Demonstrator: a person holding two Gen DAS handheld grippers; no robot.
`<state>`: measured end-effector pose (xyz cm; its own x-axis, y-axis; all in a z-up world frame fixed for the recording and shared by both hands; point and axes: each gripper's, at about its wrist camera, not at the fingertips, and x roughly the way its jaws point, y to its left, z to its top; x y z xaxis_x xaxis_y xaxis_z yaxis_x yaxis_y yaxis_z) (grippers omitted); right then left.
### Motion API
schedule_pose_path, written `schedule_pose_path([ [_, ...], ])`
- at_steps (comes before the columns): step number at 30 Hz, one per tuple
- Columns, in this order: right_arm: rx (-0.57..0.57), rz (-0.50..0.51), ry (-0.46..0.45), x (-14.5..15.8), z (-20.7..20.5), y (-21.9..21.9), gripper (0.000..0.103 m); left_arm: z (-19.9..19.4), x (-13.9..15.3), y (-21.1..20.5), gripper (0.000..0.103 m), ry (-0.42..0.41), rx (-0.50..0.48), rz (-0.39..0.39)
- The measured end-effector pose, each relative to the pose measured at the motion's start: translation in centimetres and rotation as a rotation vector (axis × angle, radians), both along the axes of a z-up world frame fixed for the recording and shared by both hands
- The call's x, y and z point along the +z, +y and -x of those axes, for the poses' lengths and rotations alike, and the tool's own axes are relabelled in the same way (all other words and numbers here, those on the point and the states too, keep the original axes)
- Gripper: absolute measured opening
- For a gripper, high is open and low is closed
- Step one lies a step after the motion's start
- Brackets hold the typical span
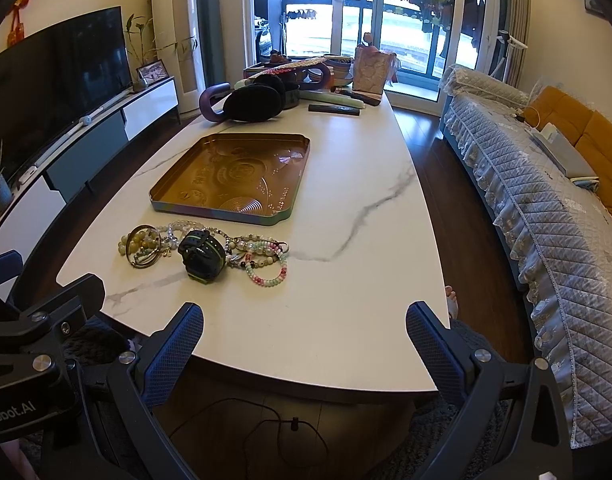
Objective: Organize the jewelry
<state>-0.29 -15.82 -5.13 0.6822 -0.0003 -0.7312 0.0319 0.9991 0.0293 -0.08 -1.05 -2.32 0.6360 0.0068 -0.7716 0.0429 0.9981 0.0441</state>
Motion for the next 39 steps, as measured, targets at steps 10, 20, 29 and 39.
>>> schedule_pose_path([
  [10,0.008,-0.006,0.015,-0.7,-0.7,-0.2,0.101,-0.4,-1.0,0.1,0.103,0.02,0.009,0.009],
  [20,0.042,-0.097,-0.023,-4.1,-3.0,-0.4,0.101,-2.1,-4.0,1.7,0.102,0.008,0.011,0.125],
  [29,0.178,-0.195,-0.06,-8.0,-5.8,0.0,0.097,-3.8,-8.1,3.2,0.102,-0.014,-0.032,0.194],
  [39,0.26,-0.215,-0.013,-9.4,-8.8,0.7,0.103,-7.6,-10.4,8.4,0.102,0.007,0.004,0.204],
])
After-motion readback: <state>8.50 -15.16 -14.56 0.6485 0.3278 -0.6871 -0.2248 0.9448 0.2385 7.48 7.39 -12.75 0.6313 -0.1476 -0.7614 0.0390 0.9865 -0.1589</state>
